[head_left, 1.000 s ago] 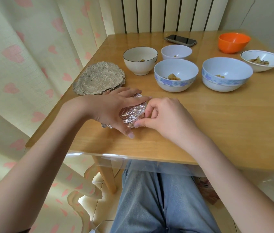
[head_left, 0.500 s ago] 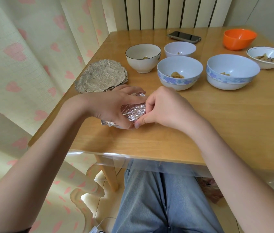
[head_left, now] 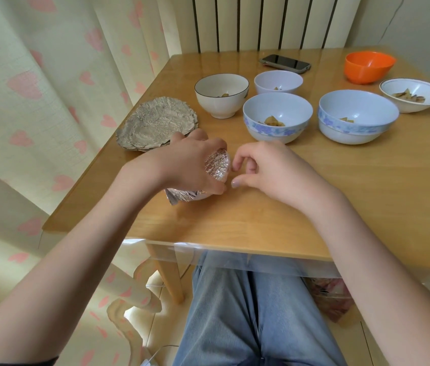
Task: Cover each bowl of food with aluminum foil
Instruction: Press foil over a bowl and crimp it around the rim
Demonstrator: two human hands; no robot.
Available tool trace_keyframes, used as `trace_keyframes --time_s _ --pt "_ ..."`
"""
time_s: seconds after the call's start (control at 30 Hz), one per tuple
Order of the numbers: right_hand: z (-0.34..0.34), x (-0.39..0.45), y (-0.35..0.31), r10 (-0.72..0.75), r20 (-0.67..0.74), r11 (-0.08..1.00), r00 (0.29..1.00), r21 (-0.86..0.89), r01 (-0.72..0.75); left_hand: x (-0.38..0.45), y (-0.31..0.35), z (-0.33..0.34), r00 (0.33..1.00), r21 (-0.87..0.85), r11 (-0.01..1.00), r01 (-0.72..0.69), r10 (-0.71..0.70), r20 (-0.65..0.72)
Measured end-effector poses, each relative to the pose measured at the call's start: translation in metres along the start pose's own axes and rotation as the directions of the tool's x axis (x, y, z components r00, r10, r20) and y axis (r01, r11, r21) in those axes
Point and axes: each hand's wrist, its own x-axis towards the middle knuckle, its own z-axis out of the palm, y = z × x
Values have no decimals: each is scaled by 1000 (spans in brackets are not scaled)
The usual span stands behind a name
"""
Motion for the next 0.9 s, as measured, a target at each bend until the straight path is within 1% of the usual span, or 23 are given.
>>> trace_keyframes --time_s 0.07,0.13,0.23,0.3,0.4,0.47,0.53,0.63,0.8,0.9 --pt "0 -7 3 10 14 1000 1000 -14 -10 -2 5 -3 997 29 998 62 -63 39" --pt "0 -14 2 10 3 1000 1000 8 -10 -8 3 -9 987 75 995 73 -82 138" --pt "4 -21 -7 16 31 1000 999 10 -16 -14 -10 -18 974 191 982 -7 -36 223" --pt "9 -23 -15 33 8 999 999 -34 -32 -11 -19 -21 968 186 979 -87 39 247" --pt "18 -23 -23 63 -89 995 994 -65 -69 -2 -25 -18 954 133 972 -196 157 255" --pt "23 -23 -25 69 -127 994 990 -80 -79 2 -25 -14 953 65 971 -229 210 220" --pt "27 -23 -26 66 -157 992 985 -93 -81 3 -25 -12 953 36 966 -256 246 176" --pt "29 -22 -26 68 -184 995 981 -56 -80 3 -27 -9 958 33 969 -246 238 161" --pt "26 -13 -17 58 -159 994 986 96 -43 4 -28 -9 959 28 971 -239 231 164" --pt "23 -7 -15 32 -134 991 990 134 -14 4 -29 -8 957 24 970 -244 236 170"
